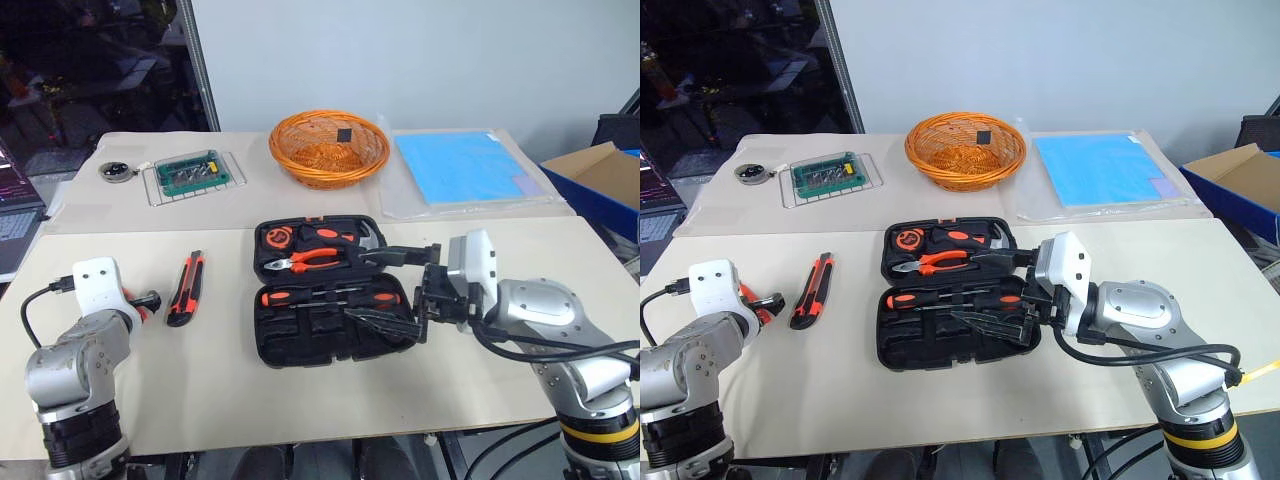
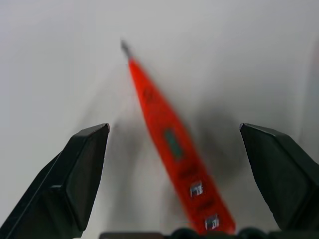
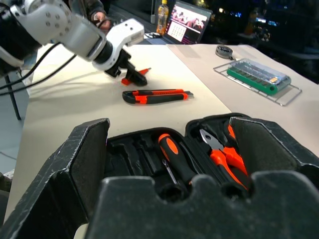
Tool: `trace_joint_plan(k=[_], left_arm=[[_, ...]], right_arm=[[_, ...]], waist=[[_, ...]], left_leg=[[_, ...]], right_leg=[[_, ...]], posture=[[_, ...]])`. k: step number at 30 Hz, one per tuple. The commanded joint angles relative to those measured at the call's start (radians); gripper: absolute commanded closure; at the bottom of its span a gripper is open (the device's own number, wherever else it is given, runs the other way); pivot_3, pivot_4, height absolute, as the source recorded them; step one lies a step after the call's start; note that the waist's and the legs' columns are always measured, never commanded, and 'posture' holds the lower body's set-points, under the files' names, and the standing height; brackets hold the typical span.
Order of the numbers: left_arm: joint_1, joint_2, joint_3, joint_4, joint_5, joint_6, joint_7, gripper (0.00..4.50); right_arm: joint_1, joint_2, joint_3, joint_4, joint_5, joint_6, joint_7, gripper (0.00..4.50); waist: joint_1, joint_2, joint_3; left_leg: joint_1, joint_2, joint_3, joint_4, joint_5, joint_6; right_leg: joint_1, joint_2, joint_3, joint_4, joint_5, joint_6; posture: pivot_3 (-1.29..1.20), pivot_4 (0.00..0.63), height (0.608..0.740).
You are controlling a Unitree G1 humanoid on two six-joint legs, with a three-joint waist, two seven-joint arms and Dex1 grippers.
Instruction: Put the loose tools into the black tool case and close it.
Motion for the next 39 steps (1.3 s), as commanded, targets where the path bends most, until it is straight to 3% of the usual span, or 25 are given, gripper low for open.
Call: trace_joint_plan(k=[1,10,14,18,22,25,33,39], left_arm=[[-0.016,-0.087,0.022,0.013,0.052,0.002,0.064,0.69],[0.020,-0.184,0.009,-0.038,0.097,-0.115,0.066,3.98],[0.081,-0.111,-0.009,-0.103,0.076,-0.276,-0.069,4.02],[0.095,0.000,-0.004,-0.126,-0.121,-0.378,-0.412,4.02],[0.106,0.342,-0.265,-0.175,-0.191,-0.542,-1.000,4.02],[0.038,0.458,-0.451,-0.134,-0.167,-0.631,-1.212,4.02],[-0.270,0.386,-0.824,0.089,0.028,-0.720,-1.356,4.02],[-0.348,0.356,-0.906,0.158,0.105,-0.665,-1.352,4.02]], right_arm=[[-0.035,-0.028,-0.018,-0.012,0.003,-0.041,0.030,0.00],[-0.047,-0.047,-0.027,0.008,0.023,-0.039,0.054,0.00],[-0.025,-0.046,-0.038,0.002,0.017,-0.074,0.069,0.00],[0.012,-0.072,-0.062,-0.004,0.044,-0.061,0.097,0.00],[0.165,-0.140,-0.189,-0.057,0.067,-0.061,0.122,0.00],[0.296,-0.184,-0.283,-0.093,0.057,-0.086,0.154,0.00],[0.612,-0.184,-0.619,-0.167,0.083,-0.085,0.203,0.00],[0.715,-0.178,-0.731,-0.191,0.109,-0.080,0.196,0.00]], waist=[[0.004,0.000,0.000],[0.000,0.001,0.000],[-0.008,0.000,0.000],[0.003,-0.001,0.001],[0.020,-0.002,0.001],[0.023,0.004,0.000],[0.013,0.004,0.001],[0.004,0.003,0.002]], left_leg=[[0.000,-0.001,0.000,0.000,0.000,0.000],[0.006,0.000,0.001,0.000,-0.002,-0.004],[0.005,0.000,0.001,0.000,-0.002,-0.004],[-0.001,0.000,0.000,0.000,-0.002,-0.004],[-0.007,-0.001,0.000,0.001,-0.001,-0.002],[-0.010,-0.002,0.002,0.001,0.000,0.001],[-0.010,0.002,0.005,0.001,-0.001,0.004],[-0.007,0.003,0.007,0.002,0.000,0.005]], right_leg=[[0.000,-0.001,0.000,0.000,0.000,0.000],[0.007,0.000,0.000,-0.001,-0.002,0.004],[0.006,0.000,0.000,-0.002,-0.001,0.001],[0.001,0.000,-0.001,-0.002,0.000,0.000],[-0.005,-0.001,-0.002,-0.002,0.000,0.000],[-0.006,-0.004,-0.002,-0.005,0.000,0.000],[-0.007,0.000,0.001,-0.003,-0.002,0.002],[-0.005,0.000,0.003,-0.002,-0.005,0.009]], posture=[[0.00,0.150,0.740],[0.00,0.150,0.740],[0.00,0.150,0.740],[0.00,0.150,0.740],[0.00,0.150,0.740],[0.00,0.150,0.740],[0.00,0.150,0.740],[0.00,0.150,0.740]])
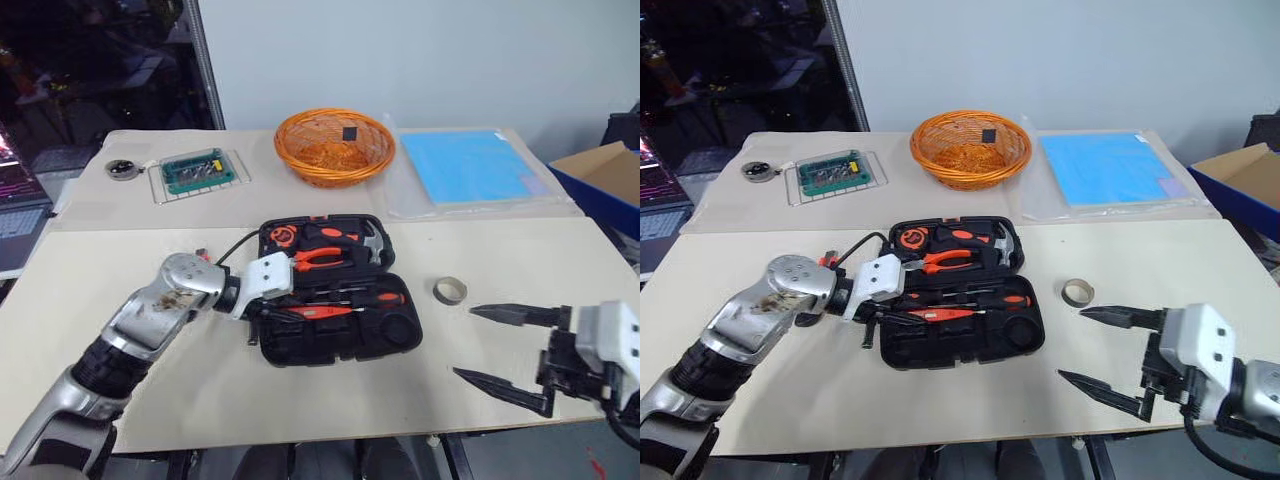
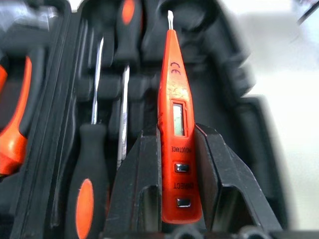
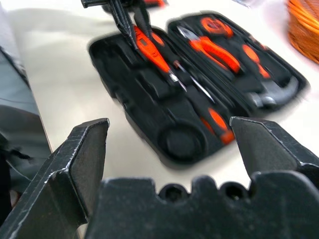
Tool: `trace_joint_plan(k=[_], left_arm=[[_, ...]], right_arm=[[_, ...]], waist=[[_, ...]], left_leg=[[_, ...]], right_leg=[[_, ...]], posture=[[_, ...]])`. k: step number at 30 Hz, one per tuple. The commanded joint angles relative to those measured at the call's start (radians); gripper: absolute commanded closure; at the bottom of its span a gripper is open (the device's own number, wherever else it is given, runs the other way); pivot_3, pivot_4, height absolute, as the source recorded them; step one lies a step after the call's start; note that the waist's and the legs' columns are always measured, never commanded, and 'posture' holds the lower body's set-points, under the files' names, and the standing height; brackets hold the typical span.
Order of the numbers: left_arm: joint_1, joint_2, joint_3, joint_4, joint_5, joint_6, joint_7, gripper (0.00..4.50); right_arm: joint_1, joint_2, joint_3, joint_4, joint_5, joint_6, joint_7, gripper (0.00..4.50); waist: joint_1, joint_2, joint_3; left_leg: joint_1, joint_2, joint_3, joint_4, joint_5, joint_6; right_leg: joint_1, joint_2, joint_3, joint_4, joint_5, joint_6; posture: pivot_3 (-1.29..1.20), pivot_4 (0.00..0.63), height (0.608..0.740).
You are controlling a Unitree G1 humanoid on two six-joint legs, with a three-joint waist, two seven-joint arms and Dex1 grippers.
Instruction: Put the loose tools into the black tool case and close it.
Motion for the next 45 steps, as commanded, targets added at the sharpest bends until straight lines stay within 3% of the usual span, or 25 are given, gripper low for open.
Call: trace_joint_plan(k=[1,16,24,25,30,33,36,37,39,42,43,45], left_arm=[[-0.030,-0.005,-0.010,-0.008,0.035,0.039,0.012,4.02],[0.057,0.052,0.013,-0.070,0.069,0.123,0.030,4.02],[0.040,0.055,0.000,-0.023,0.093,0.044,0.006,4.02],[0.039,0.050,0.004,-0.025,0.085,0.051,0.005,3.02],[0.053,0.059,0.141,-0.060,-0.043,0.059,-0.036,1.32],[0.086,0.053,0.239,-0.095,-0.162,0.076,-0.074,1.32],[0.141,0.013,0.303,-0.091,-0.207,0.029,-0.049,2.07],[0.155,0.003,0.308,-0.086,-0.199,0.006,-0.040,2.56],[0.183,-0.043,0.306,-0.074,-0.182,-0.030,0.009,3.05],[0.227,-0.104,0.273,-0.042,-0.122,-0.100,0.083,4.21],[0.241,-0.122,0.257,-0.034,-0.095,-0.118,0.109,4.42],[0.253,-0.145,0.241,-0.016,-0.062,-0.129,0.150,4.42]], right_arm=[[0.020,0.000,-0.062,-0.041,0.037,-0.005,-0.008,0.00],[0.006,-0.030,-0.024,-0.050,0.055,0.009,-0.046,0.00],[-0.014,-0.043,-0.003,-0.042,0.056,0.007,-0.056,0.00],[-0.015,-0.044,-0.003,-0.043,0.058,0.007,-0.057,0.00],[-0.012,-0.042,-0.013,-0.046,0.065,0.011,-0.055,0.00],[-0.010,-0.038,-0.009,-0.042,0.060,0.005,-0.053,0.00],[-0.034,-0.037,0.024,-0.031,0.054,0.000,-0.065,0.00],[-0.041,-0.037,0.033,-0.029,0.052,-0.001,-0.069,0.00],[-0.057,-0.039,0.049,-0.024,0.051,-0.001,-0.075,0.00],[-0.073,-0.040,0.064,-0.021,0.049,0.001,-0.083,0.00],[-0.077,-0.040,0.067,-0.021,0.048,0.002,-0.085,0.00],[-0.080,-0.041,0.069,-0.021,0.048,0.004,-0.089,0.00]], waist=[[-0.003,0.000,0.000],[0.004,0.000,0.000],[0.002,0.000,0.000],[0.001,0.000,0.000],[0.002,0.000,0.000],[0.002,0.000,0.000],[0.005,0.000,0.000],[0.005,0.000,0.000],[0.006,0.000,0.000],[0.010,0.000,0.000],[0.010,0.000,0.000],[0.010,0.000,0.000]], left_leg=[[0.000,0.000,0.000,0.000,0.000,0.000],[0.000,0.000,-0.001,0.000,0.000,0.000],[0.002,0.001,0.000,0.000,0.000,0.000],[0.002,0.001,0.000,0.000,0.000,0.000],[0.002,0.001,0.000,0.000,0.000,0.000],[0.000,0.001,-0.001,0.000,0.000,0.000],[0.001,0.001,-0.001,0.000,0.000,0.000],[0.001,0.001,0.000,0.000,0.000,0.000],[0.002,0.001,0.000,0.000,0.000,0.000],[0.003,0.001,-0.001,0.001,0.000,0.000],[0.003,0.000,-0.001,0.001,0.000,0.000],[0.003,0.000,-0.001,0.001,0.000,0.000]], right_leg=[[0.000,0.000,0.000,0.000,0.000,0.000],[0.000,0.000,0.000,0.001,0.000,0.000],[0.001,0.000,0.000,0.001,0.000,0.000],[0.001,0.000,0.000,0.001,0.000,0.000],[0.001,0.000,0.000,0.001,0.000,0.000],[-0.001,0.000,0.000,0.001,0.002,-0.003],[0.000,0.000,0.000,0.001,0.003,-0.006],[0.000,0.000,0.000,0.001,0.003,-0.005],[0.001,0.000,0.000,0.001,0.003,-0.005],[0.004,-0.001,0.000,0.000,0.003,-0.005],[0.004,-0.001,0.000,0.000,0.003,-0.005],[0.004,0.000,0.000,0.000,0.004,-0.005]], posture=[[0.00,0.150,0.740],[0.00,0.150,0.740],[0.00,0.150,0.740],[0.00,0.150,0.740],[0.00,0.150,0.740],[0.00,0.150,0.740],[0.00,0.150,0.740],[0.00,0.150,0.740],[0.00,0.150,0.740],[0.00,0.150,0.740],[0.00,0.150,0.740],[0.00,0.150,0.740]])
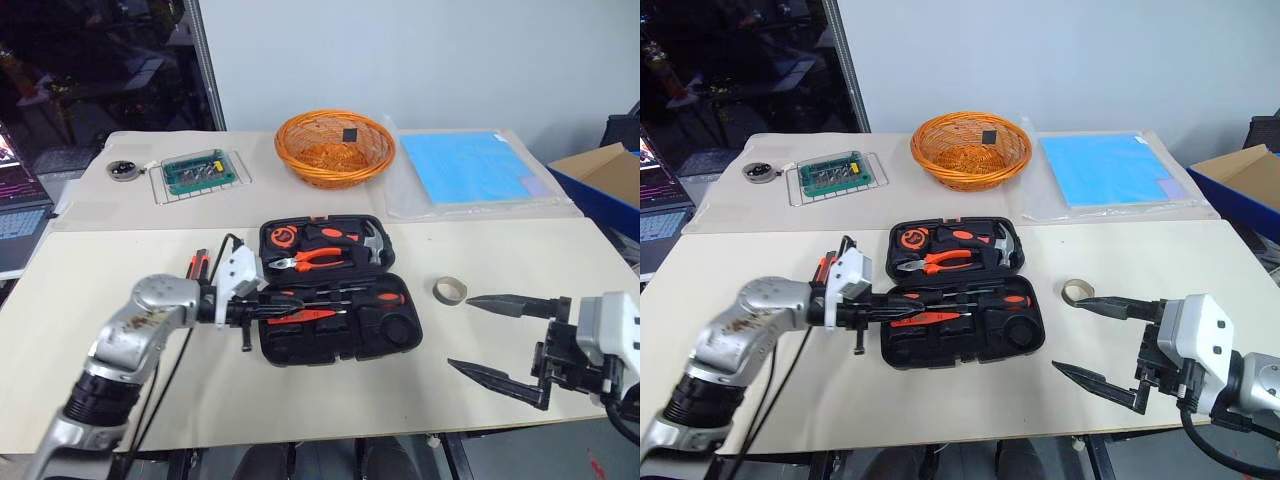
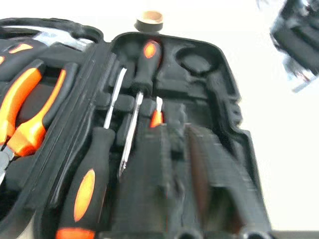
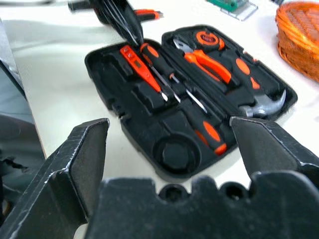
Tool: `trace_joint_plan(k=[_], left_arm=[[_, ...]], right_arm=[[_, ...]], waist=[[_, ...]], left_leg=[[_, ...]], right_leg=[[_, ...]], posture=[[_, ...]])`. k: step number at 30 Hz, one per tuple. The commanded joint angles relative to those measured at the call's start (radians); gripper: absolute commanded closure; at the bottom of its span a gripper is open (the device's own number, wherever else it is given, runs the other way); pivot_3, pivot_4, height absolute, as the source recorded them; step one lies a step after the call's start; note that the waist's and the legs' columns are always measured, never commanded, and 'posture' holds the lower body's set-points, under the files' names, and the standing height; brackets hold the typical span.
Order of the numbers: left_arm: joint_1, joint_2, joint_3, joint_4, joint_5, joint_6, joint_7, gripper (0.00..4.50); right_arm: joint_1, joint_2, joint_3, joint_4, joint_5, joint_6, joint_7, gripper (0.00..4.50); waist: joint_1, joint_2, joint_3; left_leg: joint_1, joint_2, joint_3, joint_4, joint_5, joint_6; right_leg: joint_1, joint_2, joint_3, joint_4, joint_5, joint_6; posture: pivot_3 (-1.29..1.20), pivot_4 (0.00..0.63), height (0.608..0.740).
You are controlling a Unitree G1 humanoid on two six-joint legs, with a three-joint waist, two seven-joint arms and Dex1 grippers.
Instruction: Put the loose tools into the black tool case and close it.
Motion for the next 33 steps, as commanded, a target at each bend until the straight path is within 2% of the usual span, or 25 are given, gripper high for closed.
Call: trace_joint_plan(k=[1,5,7,8,12,13,17,21,24,27,33], left_arm=[[0.012,-0.026,-0.029,0.023,0.069,-0.052,0.072,4.42],[0.058,-0.028,-0.118,0.109,0.155,-0.100,0.076,4.42],[0.059,-0.027,-0.139,0.123,0.170,-0.096,0.073,4.42],[0.058,-0.025,-0.147,0.127,0.175,-0.095,0.071,4.42],[0.051,-0.022,-0.164,0.126,0.196,-0.109,0.070,4.42],[0.051,-0.030,-0.148,0.119,0.180,-0.111,0.072,4.42],[0.074,-0.068,-0.026,0.016,0.028,-0.097,0.063,4.42],[0.095,-0.002,0.077,-0.122,-0.154,0.003,-0.021,4.42],[0.083,0.041,0.115,-0.173,-0.223,0.078,-0.023,3.80],[0.077,0.058,0.151,-0.216,-0.261,0.118,0.011,2.66],[0.081,-0.055,0.302,-0.189,-0.155,0.242,0.462,0.42]], right_arm=[[-0.013,-0.009,-0.010,-0.010,0.008,-0.004,-0.013,0.00],[-0.002,-0.008,-0.014,-0.024,0.014,0.002,-0.019,0.00],[0.005,-0.010,-0.020,-0.028,0.017,0.004,-0.018,0.00],[0.007,-0.011,-0.021,-0.029,0.018,0.004,-0.017,0.00],[0.020,-0.006,-0.020,-0.036,0.022,0.016,-0.031,0.00],[0.023,0.000,-0.015,-0.038,0.024,0.026,-0.047,0.00],[0.033,0.033,-0.014,-0.041,0.014,0.058,-0.128,0.00],[0.027,0.040,-0.020,-0.037,0.003,0.161,-0.262,0.00],[0.047,0.018,-0.004,-0.037,-0.053,0.156,-0.263,0.00],[0.033,-0.027,0.055,-0.020,-0.133,0.167,-0.287,0.00],[-0.093,0.070,0.054,-0.023,0.049,0.033,-0.180,0.00]], waist=[[0.001,0.000,0.000],[0.001,0.001,0.000],[0.001,0.003,-0.002],[0.001,0.003,-0.003],[0.001,0.006,-0.006],[0.000,0.008,-0.007],[0.000,0.011,-0.009],[0.000,0.010,-0.009],[0.000,0.011,-0.009],[0.000,0.012,-0.009],[-0.003,0.010,-0.008]], left_leg=[[0.000,0.000,0.000,0.000,0.000,0.000],[0.002,0.000,0.000,0.000,0.000,0.000],[0.006,0.000,-0.001,0.000,0.000,0.000],[0.008,0.000,0.000,0.000,0.000,0.000],[0.016,0.001,0.000,0.000,-0.001,-0.001],[0.019,0.002,0.000,0.000,-0.004,-0.007],[0.017,0.006,0.000,0.000,-0.004,-0.007],[0.009,0.006,0.000,0.000,-0.001,0.000],[0.001,0.006,0.000,0.000,0.000,0.000],[0.001,0.006,0.000,0.000,0.000,0.000],[0.004,0.007,0.001,0.000,0.000,0.000]], right_leg=[[0.000,0.000,0.000,0.000,0.000,0.000],[0.002,0.000,0.000,0.000,0.000,0.000],[0.008,0.000,0.000,-0.002,-0.001,0.001],[0.011,-0.001,0.000,-0.002,-0.004,0.007],[0.021,-0.002,-0.001,-0.003,-0.007,0.004],[0.024,-0.002,-0.001,-0.005,-0.009,0.002],[0.025,-0.001,-0.003,-0.009,-0.009,0.002],[0.015,-0.001,-0.004,-0.009,-0.003,0.008],[0.006,0.000,-0.004,-0.008,0.001,0.001],[0.006,0.001,-0.004,-0.008,-0.002,0.005],[0.010,0.004,-0.005,-0.011,-0.001,0.007]], posture=[[0.00,0.150,0.740],[0.00,0.150,0.740],[0.00,0.150,0.740],[0.00,0.150,0.740],[0.00,0.150,0.740],[0.00,0.150,0.740],[0.00,0.150,0.740],[0.00,0.150,0.740],[0.00,0.150,0.740],[0.00,0.150,0.740],[0.00,0.150,0.740]])
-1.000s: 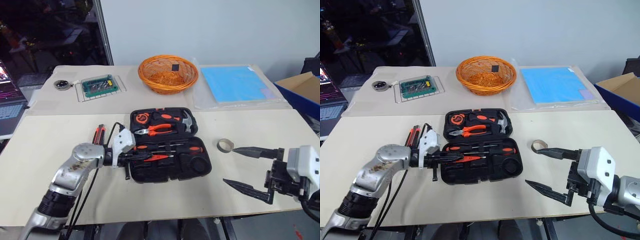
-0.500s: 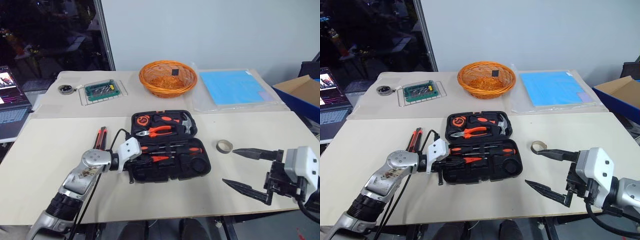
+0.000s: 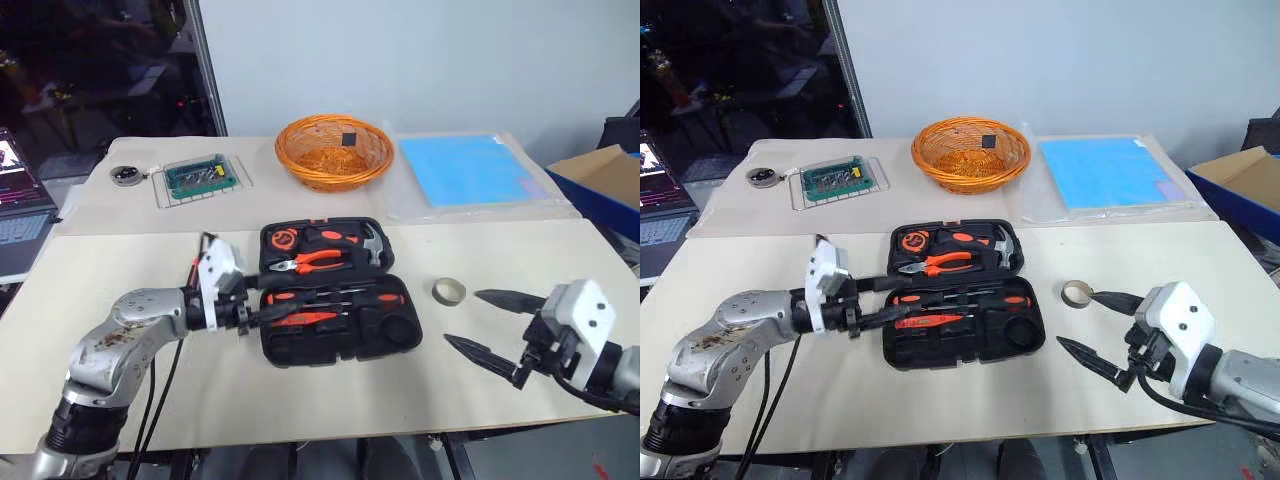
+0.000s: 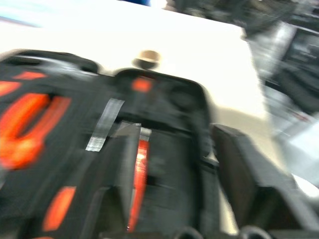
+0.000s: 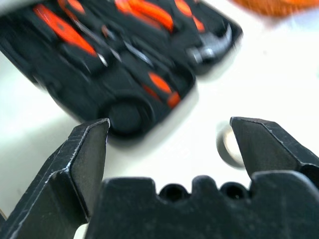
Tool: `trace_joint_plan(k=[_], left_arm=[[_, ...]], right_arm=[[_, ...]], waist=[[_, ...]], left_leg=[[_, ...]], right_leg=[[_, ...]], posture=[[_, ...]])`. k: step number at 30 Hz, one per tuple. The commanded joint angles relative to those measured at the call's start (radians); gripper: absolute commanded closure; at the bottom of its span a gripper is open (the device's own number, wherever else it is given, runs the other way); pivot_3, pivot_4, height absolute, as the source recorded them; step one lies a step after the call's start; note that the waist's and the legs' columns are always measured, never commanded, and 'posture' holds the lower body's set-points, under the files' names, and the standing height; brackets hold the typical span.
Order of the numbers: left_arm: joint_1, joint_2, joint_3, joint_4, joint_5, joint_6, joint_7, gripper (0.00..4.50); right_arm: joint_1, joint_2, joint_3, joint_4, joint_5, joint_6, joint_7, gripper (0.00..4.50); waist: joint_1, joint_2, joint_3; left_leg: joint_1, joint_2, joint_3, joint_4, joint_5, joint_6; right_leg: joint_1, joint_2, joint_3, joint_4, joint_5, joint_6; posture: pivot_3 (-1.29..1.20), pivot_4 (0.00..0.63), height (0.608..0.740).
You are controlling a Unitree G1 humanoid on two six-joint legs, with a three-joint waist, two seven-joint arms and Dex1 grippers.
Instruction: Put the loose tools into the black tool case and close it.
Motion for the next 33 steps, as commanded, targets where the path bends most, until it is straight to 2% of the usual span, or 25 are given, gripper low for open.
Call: trace_joint_plan(k=[1,4,7,10,16,17,18,23,24,26,29,33], left_arm=[[0.021,-0.050,0.115,-0.018,0.066,0.083,0.270,0.12],[0.078,-0.100,0.180,-0.065,0.174,0.169,0.502,0.05],[0.125,-0.147,0.208,-0.102,0.232,0.268,0.646,0.05],[0.132,-0.167,0.202,-0.094,0.248,0.304,0.681,0.05],[0.029,-0.190,0.145,0.066,0.246,0.359,0.669,0.05],[0.018,-0.196,0.142,0.085,0.243,0.356,0.665,0.59],[0.012,-0.201,0.142,0.097,0.245,0.350,0.666,0.69],[0.007,-0.216,0.163,0.105,0.234,0.332,0.656,2.63],[0.005,-0.219,0.174,0.096,0.227,0.315,0.650,2.78],[-0.004,-0.213,0.203,0.059,0.194,0.234,0.592,2.78],[-0.005,-0.093,0.157,-0.073,0.030,0.151,0.246,2.78],[-0.051,0.070,0.033,-0.099,-0.084,0.169,-0.061,2.78]], right_arm=[[-0.062,0.021,-0.023,-0.029,0.121,-0.061,0.053,0.00],[-0.149,0.009,0.042,-0.029,0.147,-0.097,0.109,0.00],[-0.230,0.001,0.108,-0.010,0.152,-0.117,0.148,0.00],[-0.276,-0.007,0.164,0.018,0.121,-0.135,0.181,0.00],[-0.368,-0.014,0.247,0.052,0.082,-0.126,0.169,0.00],[-0.374,-0.016,0.254,0.052,0.078,-0.124,0.164,0.00],[-0.378,-0.017,0.258,0.049,0.077,-0.121,0.159,0.00],[-0.382,-0.029,0.251,0.031,0.082,-0.099,0.127,0.00],[-0.378,-0.030,0.247,0.028,0.081,-0.098,0.120,0.00],[-0.369,-0.028,0.237,0.016,0.089,-0.086,0.096,0.00],[-0.324,-0.031,0.194,-0.006,0.105,-0.070,0.071,0.00],[-0.200,-0.050,0.104,-0.013,0.090,-0.065,0.095,0.00]], waist=[[-0.002,-0.001,0.001],[-0.008,-0.001,0.001],[-0.008,-0.002,0.001],[0.003,-0.003,0.002],[0.010,-0.005,0.002],[0.008,-0.005,0.002],[0.006,-0.005,0.002],[0.007,-0.004,0.002],[0.008,-0.004,0.002],[0.008,-0.005,0.002],[0.007,-0.007,0.003],[0.007,-0.006,0.003]], left_leg=[[0.000,0.001,0.000,0.000,0.000,0.000],[0.000,0.002,0.000,0.000,0.000,0.000],[0.000,0.003,-0.001,0.000,-0.001,-0.001],[0.000,0.004,-0.001,0.000,-0.001,-0.001],[0.000,0.003,-0.001,0.000,0.000,-0.002],[0.000,0.003,-0.001,0.000,0.000,-0.002],[0.000,0.003,-0.001,0.000,0.000,-0.002],[-0.001,0.003,-0.001,0.000,-0.001,-0.003],[0.000,0.003,-0.001,0.000,-0.001,-0.003],[-0.001,0.003,-0.001,0.000,-0.001,-0.003],[-0.003,0.004,-0.001,0.000,-0.001,-0.003],[-0.007,0.003,0.000,0.000,-0.001,-0.003]], right_leg=[[0.000,0.002,0.000,0.000,0.000,0.000],[-0.001,0.004,0.002,-0.001,0.001,-0.001],[-0.001,0.007,0.002,-0.001,0.002,-0.002],[-0.001,0.007,0.002,-0.001,0.002,-0.003],[-0.001,0.007,0.001,-0.001,0.003,-0.004],[-0.001,0.007,0.001,-0.001,0.003,-0.005],[-0.002,0.007,0.001,-0.001,0.004,-0.006],[-0.002,0.007,0.001,-0.001,0.007,-0.012],[-0.002,0.006,0.001,-0.001,0.007,-0.012],[-0.002,0.006,0.001,-0.002,0.007,-0.012],[-0.004,0.007,0.001,-0.002,0.007,-0.012],[-0.010,0.006,0.002,-0.001,0.008,-0.015]], posture=[[0.00,0.150,0.740],[0.00,0.150,0.740],[0.00,0.150,0.740],[0.00,0.150,0.740],[0.00,0.150,0.740],[0.00,0.150,0.740],[0.00,0.150,0.740],[0.00,0.150,0.740],[0.00,0.150,0.740],[0.00,0.150,0.740],[0.00,0.150,0.740],[0.00,0.150,0.740]])
